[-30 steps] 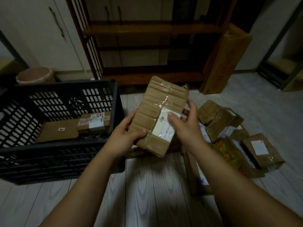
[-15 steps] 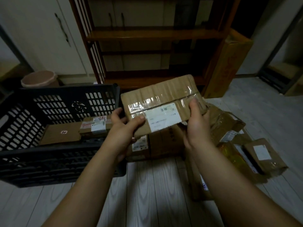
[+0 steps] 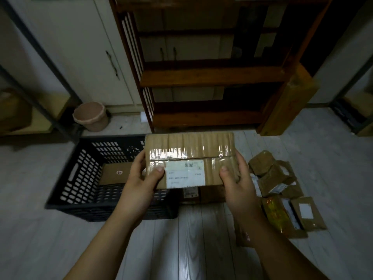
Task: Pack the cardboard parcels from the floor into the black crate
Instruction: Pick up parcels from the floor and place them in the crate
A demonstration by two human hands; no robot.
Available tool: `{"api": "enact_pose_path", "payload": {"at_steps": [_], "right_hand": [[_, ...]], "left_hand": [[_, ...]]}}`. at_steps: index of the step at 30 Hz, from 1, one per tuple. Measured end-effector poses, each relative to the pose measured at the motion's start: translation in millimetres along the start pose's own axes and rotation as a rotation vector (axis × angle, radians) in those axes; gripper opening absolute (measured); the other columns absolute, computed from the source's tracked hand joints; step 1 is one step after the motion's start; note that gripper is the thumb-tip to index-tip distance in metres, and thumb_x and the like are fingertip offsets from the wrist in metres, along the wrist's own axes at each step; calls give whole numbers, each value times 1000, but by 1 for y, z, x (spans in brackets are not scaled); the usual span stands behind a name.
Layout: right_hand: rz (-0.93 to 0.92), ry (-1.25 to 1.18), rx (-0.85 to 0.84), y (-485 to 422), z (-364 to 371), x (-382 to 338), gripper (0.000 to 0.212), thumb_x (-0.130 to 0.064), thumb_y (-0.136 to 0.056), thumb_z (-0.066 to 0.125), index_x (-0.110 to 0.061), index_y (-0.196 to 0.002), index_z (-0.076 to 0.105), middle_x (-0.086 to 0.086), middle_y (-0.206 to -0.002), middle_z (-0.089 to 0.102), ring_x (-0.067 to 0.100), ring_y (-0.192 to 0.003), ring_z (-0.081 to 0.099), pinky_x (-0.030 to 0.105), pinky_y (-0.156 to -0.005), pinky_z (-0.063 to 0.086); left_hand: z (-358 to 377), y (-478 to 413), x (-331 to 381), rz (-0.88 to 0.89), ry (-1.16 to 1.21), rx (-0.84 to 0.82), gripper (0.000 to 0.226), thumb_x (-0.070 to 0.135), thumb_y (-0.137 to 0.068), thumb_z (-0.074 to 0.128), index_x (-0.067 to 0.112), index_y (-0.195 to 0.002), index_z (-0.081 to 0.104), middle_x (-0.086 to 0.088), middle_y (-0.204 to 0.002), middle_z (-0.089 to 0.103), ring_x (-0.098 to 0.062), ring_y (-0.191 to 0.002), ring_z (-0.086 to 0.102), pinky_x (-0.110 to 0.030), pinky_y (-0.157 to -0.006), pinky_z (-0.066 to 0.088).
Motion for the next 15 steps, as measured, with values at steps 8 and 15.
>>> {"api": "enact_pose_path", "payload": {"at_steps": [8, 15], "right_hand": [[45, 95, -215, 46, 68, -258, 47, -28, -96, 51, -47, -134, 32, -25, -114, 53, -5, -99, 56, 12, -70, 46], [-22, 201, -307, 92, 123, -381, 51, -34, -93, 55, -44, -138, 32, -26, -116, 54, -8, -104, 53, 10, -75, 41]], "left_hand": [[-92, 78, 234, -27, -2, 43, 44, 22, -93, 52, 45, -128, 38, 18, -108, 62, -4, -87, 69, -25, -73, 54], [-166, 135, 352, 34, -31, 76, 60, 25, -92, 53, 45, -140, 24, 12, -126, 50, -4, -97, 57, -27, -73, 50]]}}
Point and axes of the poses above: each hand's wrist, its own y-axis away from the middle knuckle, its own z-axis out of the palm, x = y × z, the point moved 2 cm from there along -y, towards the middle knuckle
